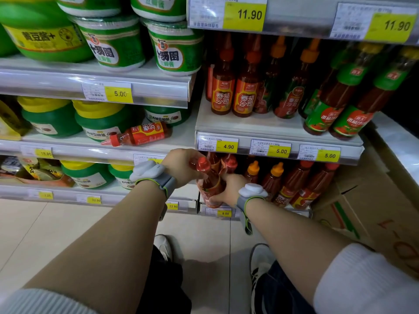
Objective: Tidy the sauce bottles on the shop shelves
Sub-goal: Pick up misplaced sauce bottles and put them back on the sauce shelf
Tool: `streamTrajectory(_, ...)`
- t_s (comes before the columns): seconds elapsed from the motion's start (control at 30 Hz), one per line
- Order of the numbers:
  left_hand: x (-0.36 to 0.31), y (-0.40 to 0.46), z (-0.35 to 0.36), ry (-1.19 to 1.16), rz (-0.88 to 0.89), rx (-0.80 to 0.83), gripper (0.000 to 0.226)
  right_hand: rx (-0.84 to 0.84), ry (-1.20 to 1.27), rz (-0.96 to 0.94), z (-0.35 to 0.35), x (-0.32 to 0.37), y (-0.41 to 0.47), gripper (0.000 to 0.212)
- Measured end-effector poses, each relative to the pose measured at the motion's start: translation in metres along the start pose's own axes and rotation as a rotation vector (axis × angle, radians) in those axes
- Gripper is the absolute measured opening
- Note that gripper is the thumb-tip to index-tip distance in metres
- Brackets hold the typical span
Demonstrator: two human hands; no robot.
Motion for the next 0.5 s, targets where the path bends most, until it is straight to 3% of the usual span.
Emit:
streamTrajectory(0.23,0.010,0.005,0.014,0.003,-0.018,-0.014,0.043,-0.048,0.048,0.080,0.015,-0.009,0.000,0.065)
streamTrajectory(0.5,0.015,0.014,0.018,-0.004,-0.028,-0.064,0.043,-0.148,0.102,0.165,0.025,-0.024,0.000,0.050)
Point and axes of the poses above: each hand's wrist, its own y-axis towards the middle knuckle, its own z-axis out of the palm, x = y × z, the point moved 8 cm from there along y, towards the middle knuckle, and after that the axes turned 1 degree about x, right-handed, at the moved point
